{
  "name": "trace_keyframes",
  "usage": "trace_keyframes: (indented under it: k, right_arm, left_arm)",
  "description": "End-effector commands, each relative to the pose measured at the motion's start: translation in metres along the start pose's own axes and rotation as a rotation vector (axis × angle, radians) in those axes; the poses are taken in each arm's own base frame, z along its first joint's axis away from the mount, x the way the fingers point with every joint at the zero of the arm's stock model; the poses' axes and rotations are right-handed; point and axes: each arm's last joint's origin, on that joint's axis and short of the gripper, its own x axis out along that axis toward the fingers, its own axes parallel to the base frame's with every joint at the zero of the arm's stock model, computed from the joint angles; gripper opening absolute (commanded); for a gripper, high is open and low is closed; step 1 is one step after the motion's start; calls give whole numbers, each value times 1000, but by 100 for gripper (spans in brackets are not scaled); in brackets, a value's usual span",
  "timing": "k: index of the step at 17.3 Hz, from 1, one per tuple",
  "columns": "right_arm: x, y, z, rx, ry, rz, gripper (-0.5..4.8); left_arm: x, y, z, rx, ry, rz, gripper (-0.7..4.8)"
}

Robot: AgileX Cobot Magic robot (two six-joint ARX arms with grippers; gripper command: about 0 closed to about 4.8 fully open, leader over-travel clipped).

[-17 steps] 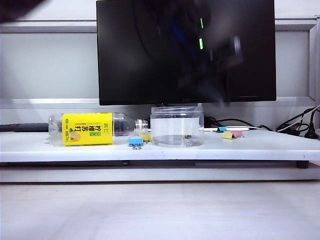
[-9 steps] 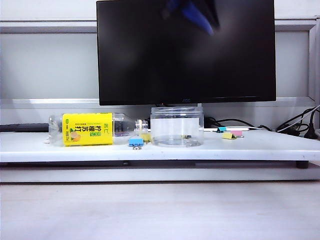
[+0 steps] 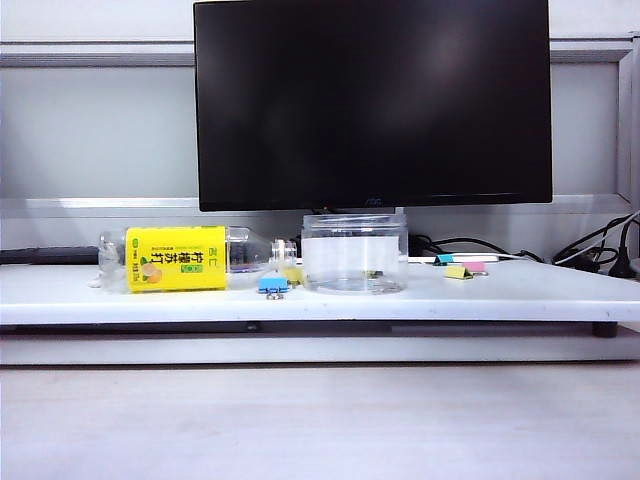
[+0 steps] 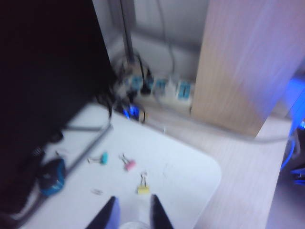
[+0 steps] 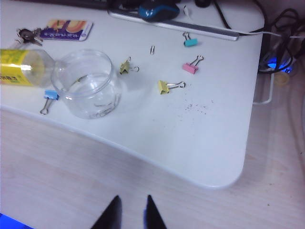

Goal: Take the clips out of the round transparent plastic box and place them on the table.

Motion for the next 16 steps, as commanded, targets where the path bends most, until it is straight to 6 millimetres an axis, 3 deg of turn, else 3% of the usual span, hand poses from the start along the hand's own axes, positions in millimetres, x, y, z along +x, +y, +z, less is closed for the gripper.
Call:
trace_keyframes:
  k: [1,9,13,16]
  right_arm:
    - [-6,1,1,14,-42,4,71]
    - [-16,1,-5,15,-50,9,71]
    - [-23,2,-9,14,-63,27,71]
    - [-26,3,-10,11,-78,43,71]
  left_arm:
    - [-35,-10,1,4,3,-2,98]
    - [-133,-39,2,22,-129,15,97]
    - [-225,-68,-13,33,-272,37,97]
    - [-294,-91,-35,48,-411,69,96]
